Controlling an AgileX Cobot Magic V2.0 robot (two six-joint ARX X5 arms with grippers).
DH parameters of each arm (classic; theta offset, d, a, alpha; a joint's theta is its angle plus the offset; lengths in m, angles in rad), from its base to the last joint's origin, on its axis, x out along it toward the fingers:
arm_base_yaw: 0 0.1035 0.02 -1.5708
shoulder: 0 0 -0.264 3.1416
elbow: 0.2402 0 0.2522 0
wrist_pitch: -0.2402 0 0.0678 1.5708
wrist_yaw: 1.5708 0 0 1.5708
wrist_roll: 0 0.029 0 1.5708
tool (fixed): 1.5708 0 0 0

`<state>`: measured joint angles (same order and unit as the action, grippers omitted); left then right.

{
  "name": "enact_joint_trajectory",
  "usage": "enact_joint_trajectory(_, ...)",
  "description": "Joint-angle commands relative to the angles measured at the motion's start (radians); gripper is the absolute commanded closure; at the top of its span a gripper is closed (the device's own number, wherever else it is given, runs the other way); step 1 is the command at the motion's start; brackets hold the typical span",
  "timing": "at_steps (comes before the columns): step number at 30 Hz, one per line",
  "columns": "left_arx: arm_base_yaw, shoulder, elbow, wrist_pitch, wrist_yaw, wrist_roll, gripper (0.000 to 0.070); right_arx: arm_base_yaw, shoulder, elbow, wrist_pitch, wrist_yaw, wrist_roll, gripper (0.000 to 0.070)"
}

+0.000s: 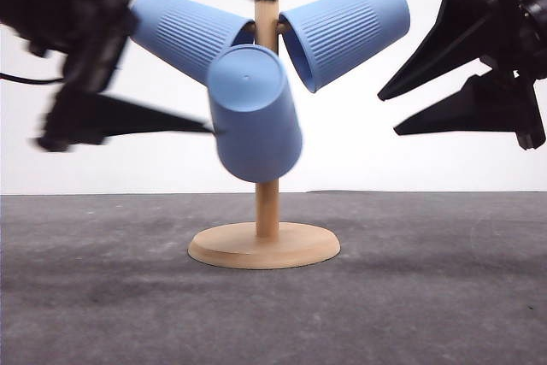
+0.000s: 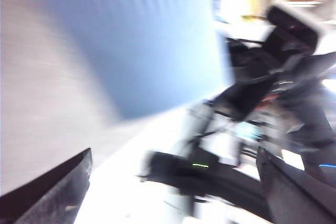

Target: Place three cups

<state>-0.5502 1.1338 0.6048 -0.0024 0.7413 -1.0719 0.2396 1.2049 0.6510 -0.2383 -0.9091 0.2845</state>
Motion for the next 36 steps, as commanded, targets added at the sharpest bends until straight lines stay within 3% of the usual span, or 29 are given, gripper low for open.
enact_joint_trajectory(1, 0.011, -0.048, 0.009, -0.116, -0.049, 0.234, 0.0115, -0.005, 0.008, 0.013, -0.009, 0.03, -0.034, 0.0408)
enact_joint_trajectory(4, 0.059, -0.141, 0.009, -0.29, -0.139, 0.379, 0.0115, -0.028, 0.008, 0.013, -0.041, 0.079, -0.065, 0.0403)
enact_joint_trajectory(8, 0.189, -0.258, 0.009, -0.473, -0.234, 0.564, 0.0115, -0.078, -0.003, 0.013, -0.084, 0.146, -0.111, 0.0404)
enact_joint_trajectory(15, 0.487, -0.356, 0.009, -0.593, -0.226, 0.804, 0.0119, -0.138, -0.111, 0.013, -0.152, 0.374, -0.224, 0.0404)
enact_joint_trajectory(17, 0.541, -0.359, 0.009, -0.609, -0.225, 0.867, 0.0158, -0.139, -0.153, 0.013, -0.173, 0.462, -0.271, 0.0404)
enact_joint_trajectory(20, 0.551, -0.359, 0.009, -0.595, -0.229, 0.889, 0.0196, -0.138, -0.191, 0.013, -0.185, 0.53, -0.306, 0.0404)
enact_joint_trajectory(23, 0.532, -0.359, 0.009, -0.581, -0.229, 0.903, 0.0205, -0.138, -0.201, 0.013, -0.182, 0.537, -0.308, 0.0412)
enact_joint_trajectory(24, 0.524, -0.359, 0.009, -0.58, -0.229, 0.905, 0.0248, -0.138, -0.201, 0.013, -0.183, 0.538, -0.308, 0.0453)
enact_joint_trajectory(25, 0.517, -0.359, 0.009, -0.581, -0.229, 0.906, 0.0371, -0.139, -0.201, 0.013, -0.185, 0.54, -0.308, 0.0578)
enact_joint_trajectory(27, 0.503, -0.359, 0.009, -0.581, -0.229, 0.918, 0.07, -0.138, -0.201, 0.013, -0.187, 0.543, -0.312, 0.0684)
enact_joint_trajectory(36, 0.465, -0.359, 0.01, -0.55, -0.244, 0.985, 0.07, -0.138, -0.201, 0.013, -0.192, 0.524, -0.312, 0.0682)
